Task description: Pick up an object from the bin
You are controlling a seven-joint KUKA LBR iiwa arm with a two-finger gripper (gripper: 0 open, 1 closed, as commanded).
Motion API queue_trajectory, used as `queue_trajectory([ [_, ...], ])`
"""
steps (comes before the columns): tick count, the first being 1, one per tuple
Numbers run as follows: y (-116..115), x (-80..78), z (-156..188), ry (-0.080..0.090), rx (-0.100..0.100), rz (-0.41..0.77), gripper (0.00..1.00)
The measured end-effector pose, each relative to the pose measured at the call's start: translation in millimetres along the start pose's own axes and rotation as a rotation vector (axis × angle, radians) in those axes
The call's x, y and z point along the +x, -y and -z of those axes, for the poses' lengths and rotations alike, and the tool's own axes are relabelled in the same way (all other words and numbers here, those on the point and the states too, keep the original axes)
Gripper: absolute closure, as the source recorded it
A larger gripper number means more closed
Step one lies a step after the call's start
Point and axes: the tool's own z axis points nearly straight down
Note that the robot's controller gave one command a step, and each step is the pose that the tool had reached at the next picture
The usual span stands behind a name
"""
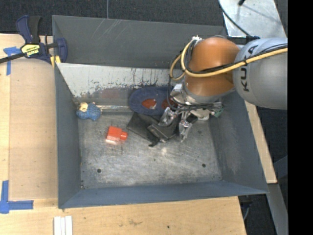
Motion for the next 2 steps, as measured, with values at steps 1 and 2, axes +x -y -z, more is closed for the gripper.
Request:
queue_trajectory([
  [1, -0.4, -1.0, 0.2, 0.003, 0.001, 0.002, 0.0],
  [2, -0.1, 0.2, -0.6, 0.0, 0.0, -0.001, 1.0],
])
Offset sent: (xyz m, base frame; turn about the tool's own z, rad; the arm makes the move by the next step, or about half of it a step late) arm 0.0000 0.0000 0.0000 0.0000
